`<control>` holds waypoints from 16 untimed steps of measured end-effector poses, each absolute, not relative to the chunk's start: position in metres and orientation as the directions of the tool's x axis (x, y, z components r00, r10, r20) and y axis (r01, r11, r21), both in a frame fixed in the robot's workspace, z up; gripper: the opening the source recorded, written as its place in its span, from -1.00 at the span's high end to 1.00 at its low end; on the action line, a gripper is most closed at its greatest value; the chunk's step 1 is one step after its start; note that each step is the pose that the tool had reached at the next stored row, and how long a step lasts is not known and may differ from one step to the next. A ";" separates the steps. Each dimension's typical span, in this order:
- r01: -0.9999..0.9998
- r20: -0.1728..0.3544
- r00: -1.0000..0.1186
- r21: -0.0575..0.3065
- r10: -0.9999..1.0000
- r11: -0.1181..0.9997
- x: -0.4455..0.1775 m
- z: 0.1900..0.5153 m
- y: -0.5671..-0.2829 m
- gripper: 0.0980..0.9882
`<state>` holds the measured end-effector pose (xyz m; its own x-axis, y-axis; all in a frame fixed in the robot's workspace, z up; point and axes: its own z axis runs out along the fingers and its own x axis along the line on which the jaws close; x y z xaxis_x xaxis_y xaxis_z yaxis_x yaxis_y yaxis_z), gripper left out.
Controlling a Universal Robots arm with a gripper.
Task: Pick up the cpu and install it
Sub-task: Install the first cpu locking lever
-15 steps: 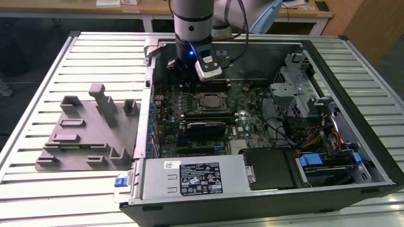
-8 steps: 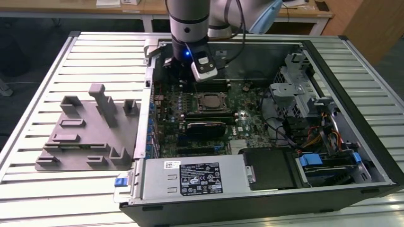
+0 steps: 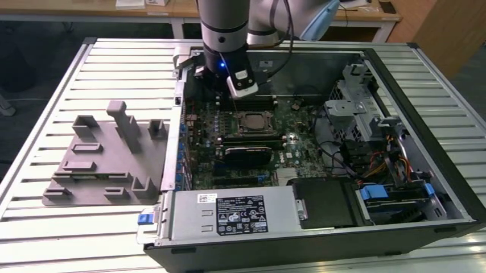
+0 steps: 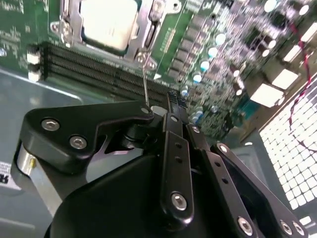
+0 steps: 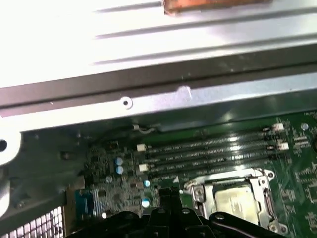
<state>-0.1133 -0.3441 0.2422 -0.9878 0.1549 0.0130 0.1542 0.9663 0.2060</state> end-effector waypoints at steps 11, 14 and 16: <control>0.154 0.018 -0.988 0.239 0.154 0.959 -0.112 0.242 -0.344 0.98; 0.154 0.018 -0.988 0.239 0.154 0.959 -0.105 0.242 -0.344 0.98; 0.154 0.018 -0.988 0.239 0.154 0.959 -0.100 0.242 -0.344 0.98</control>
<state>-0.0995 -0.3441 0.2422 -0.9879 0.1543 0.0183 0.1541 0.9587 0.2389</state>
